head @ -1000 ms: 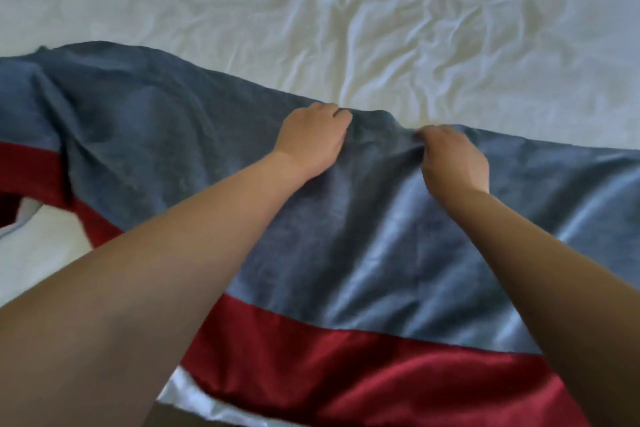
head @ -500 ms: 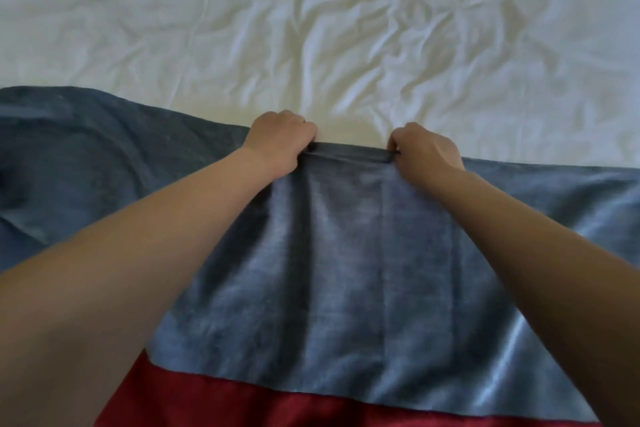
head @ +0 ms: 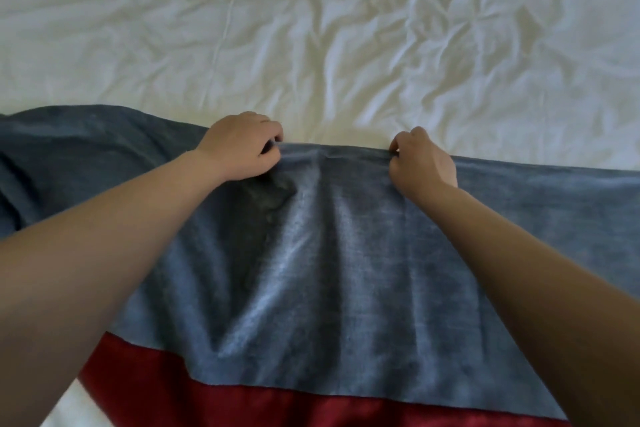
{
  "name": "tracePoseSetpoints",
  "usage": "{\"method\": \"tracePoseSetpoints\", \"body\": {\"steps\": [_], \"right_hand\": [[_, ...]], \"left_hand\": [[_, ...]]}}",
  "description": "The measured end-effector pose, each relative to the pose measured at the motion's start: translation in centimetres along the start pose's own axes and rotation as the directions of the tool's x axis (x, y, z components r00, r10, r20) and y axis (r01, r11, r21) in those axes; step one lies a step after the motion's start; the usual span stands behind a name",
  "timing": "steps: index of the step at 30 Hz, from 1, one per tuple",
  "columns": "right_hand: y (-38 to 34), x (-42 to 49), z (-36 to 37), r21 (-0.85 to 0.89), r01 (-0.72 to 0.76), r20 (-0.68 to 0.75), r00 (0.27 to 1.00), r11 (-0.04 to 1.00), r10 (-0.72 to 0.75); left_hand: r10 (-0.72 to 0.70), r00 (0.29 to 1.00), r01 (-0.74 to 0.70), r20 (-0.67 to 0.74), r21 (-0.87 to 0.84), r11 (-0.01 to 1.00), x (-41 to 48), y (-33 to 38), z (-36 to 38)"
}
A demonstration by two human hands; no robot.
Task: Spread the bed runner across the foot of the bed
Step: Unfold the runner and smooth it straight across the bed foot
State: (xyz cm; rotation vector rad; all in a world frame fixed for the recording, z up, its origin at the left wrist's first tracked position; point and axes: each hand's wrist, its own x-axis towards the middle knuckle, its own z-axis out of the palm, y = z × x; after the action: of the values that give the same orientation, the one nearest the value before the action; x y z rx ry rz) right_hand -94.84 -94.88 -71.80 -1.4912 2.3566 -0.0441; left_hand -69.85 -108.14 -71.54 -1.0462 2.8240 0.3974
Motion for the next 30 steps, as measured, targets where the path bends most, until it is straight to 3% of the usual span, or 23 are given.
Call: {"method": "tracePoseSetpoints", "body": {"steps": [6, 9, 15, 21, 26, 30], "right_hand": [[-8.2, 1.1, 1.1, 0.107, 0.223, -0.019, 0.975, 0.969, -0.222], [-13.3, 1.7, 2.3, 0.045, 0.276, 0.045, 0.960, 0.960, -0.278], [-18.8, 2.9, 3.5, -0.061, 0.269, 0.101, 0.960, 0.961, -0.263], [-20.6, 3.2, 3.9, -0.162, 0.176, 0.041, 0.984, 0.971, -0.172], [-22.7, 2.0, 2.7, -0.209, 0.133, -0.099, 0.983, 0.969, -0.157], [-24.9, 1.0, 1.4, -0.171, 0.111, -0.150, 0.979, 0.979, -0.137]], "left_hand": [[-0.053, 0.997, 0.049, 0.053, 0.084, 0.995, -1.8, -4.8, -0.8], [-0.100, 0.993, 0.094, 0.055, 0.102, 0.990, -2.3, -6.9, -0.8], [-0.073, 0.995, 0.064, 0.073, 0.122, 0.990, -3.1, -10.3, -1.6], [-0.040, 0.996, 0.045, -0.079, 0.066, 0.997, -3.9, -12.0, -2.5], [-0.055, 0.984, 0.057, -0.171, 0.006, 0.998, -5.1, -12.8, -3.1], [-0.037, 0.977, 0.032, -0.210, -0.025, 0.999, -6.4, -12.6, -4.2]]}}
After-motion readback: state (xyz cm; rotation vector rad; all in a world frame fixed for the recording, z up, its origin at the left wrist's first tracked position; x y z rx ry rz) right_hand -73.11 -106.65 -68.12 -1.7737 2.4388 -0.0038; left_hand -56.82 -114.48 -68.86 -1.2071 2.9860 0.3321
